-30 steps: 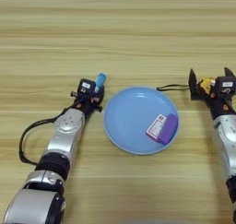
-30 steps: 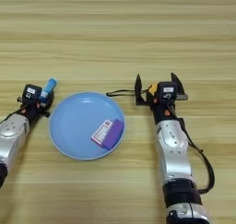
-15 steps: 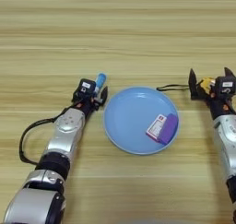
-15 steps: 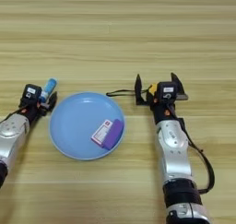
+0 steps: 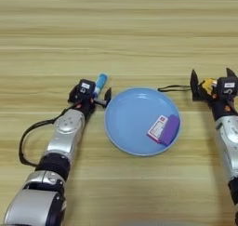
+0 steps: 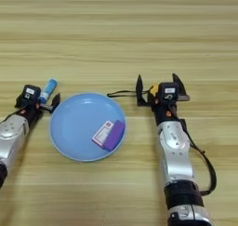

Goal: Move the objects on the table

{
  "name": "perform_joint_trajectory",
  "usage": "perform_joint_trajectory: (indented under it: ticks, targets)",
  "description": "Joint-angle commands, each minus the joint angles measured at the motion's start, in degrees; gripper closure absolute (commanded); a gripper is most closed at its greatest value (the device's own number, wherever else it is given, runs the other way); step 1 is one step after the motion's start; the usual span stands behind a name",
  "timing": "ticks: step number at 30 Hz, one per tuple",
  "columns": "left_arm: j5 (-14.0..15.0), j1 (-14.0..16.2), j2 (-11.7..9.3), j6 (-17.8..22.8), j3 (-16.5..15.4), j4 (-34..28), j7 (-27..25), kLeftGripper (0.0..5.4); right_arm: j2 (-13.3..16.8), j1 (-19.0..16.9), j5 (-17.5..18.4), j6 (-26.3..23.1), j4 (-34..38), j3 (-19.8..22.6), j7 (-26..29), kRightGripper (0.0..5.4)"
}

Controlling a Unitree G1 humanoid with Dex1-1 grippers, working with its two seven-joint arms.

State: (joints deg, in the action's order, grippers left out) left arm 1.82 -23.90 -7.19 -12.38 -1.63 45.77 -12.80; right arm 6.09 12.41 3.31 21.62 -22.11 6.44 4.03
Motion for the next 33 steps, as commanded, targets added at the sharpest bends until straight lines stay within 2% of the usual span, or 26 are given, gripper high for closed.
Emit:
perform_joint_trajectory:
  ticks: [1, 10, 17, 21, 27, 33]
  targets:
    - [1.57, -1.39, 0.82, -1.67, -0.84, 0.57, -1.65, 0.04, 0.13, -0.56, -0.26, -0.86, 0.52, 0.02, -0.23, 0.00]
    - [3.15, -1.48, 1.34, -3.83, -1.49, -0.79, -4.17, 0.01, 0.14, -0.43, -0.28, -0.83, 0.29, 0.05, -0.28, 0.00]
    - [3.20, -1.53, 1.44, -4.75, -1.61, -0.79, -4.72, 0.01, 0.10, -0.34, -0.32, -0.76, 0.10, 0.03, -0.32, 0.00]
    - [3.39, -2.11, 1.44, -7.96, -2.23, -0.46, -4.24, 0.01, 0.13, -0.23, -0.30, -0.78, -0.06, 0.11, -0.39, 0.00]
    - [6.82, -4.70, 1.70, -13.91, -6.06, 1.44, -4.54, 0.01, 0.20, -0.17, -0.27, -0.83, -0.24, 0.30, -0.54, 0.00]
    - [7.19, -8.74, -1.06, -19.11, -9.92, 8.39, -1.93, 0.01, 0.75, -0.18, -0.44, -0.88, -0.87, 1.04, -1.05, 0.00]
